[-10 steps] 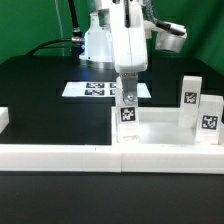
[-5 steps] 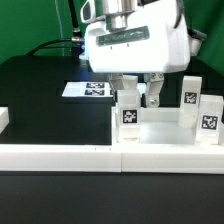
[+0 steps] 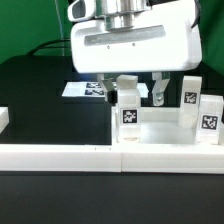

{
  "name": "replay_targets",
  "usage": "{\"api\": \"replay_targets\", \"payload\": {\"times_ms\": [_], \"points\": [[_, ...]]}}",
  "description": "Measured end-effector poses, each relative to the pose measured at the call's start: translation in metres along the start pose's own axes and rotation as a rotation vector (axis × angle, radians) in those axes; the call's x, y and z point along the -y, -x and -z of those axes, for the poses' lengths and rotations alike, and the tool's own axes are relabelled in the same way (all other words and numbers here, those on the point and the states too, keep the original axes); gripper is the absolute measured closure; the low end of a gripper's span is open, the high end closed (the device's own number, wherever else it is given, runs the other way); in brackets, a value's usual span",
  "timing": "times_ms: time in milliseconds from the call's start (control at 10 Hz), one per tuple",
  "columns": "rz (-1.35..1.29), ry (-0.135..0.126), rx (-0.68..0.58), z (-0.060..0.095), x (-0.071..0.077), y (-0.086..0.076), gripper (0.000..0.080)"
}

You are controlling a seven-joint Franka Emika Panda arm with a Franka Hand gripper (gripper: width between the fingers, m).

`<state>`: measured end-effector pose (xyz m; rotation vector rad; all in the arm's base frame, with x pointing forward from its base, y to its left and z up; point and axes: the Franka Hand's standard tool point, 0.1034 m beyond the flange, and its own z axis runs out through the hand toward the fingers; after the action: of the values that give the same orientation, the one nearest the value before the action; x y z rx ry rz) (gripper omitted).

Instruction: Assemble square table

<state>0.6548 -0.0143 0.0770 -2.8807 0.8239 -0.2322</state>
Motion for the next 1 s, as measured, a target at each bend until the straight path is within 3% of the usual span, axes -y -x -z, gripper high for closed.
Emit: {"api": "replay_targets", "payload": {"times_ms": [100,300,500,600,700,800,900,1000], "points": [[0.205,0.013,0.048,-0.0005,-0.0033,-0.0072,0.0150],[0.381,0.024,0.094,-0.0079,0.0039,-0.0107,0.0150],[0.336,0.028,0.093,-0.0079,0.0018,-0.0116,0.0150],[0.336,0.028,0.093,-0.0081,0.0016,-0.0115,0.0277],[0.262,0.030,0.092,-0.0081,0.0019,-0.0114,0.0277],[0.175,0.034,0.090,-0.0081,0.0020,-0.0113,0.0428],[0.118,0.037,0.089,-0.0082,0.0019,-0.0113,0.0513],[0.081,0.038,0.089,-0.0082,0.0019,-0.0113,0.0512]]}}
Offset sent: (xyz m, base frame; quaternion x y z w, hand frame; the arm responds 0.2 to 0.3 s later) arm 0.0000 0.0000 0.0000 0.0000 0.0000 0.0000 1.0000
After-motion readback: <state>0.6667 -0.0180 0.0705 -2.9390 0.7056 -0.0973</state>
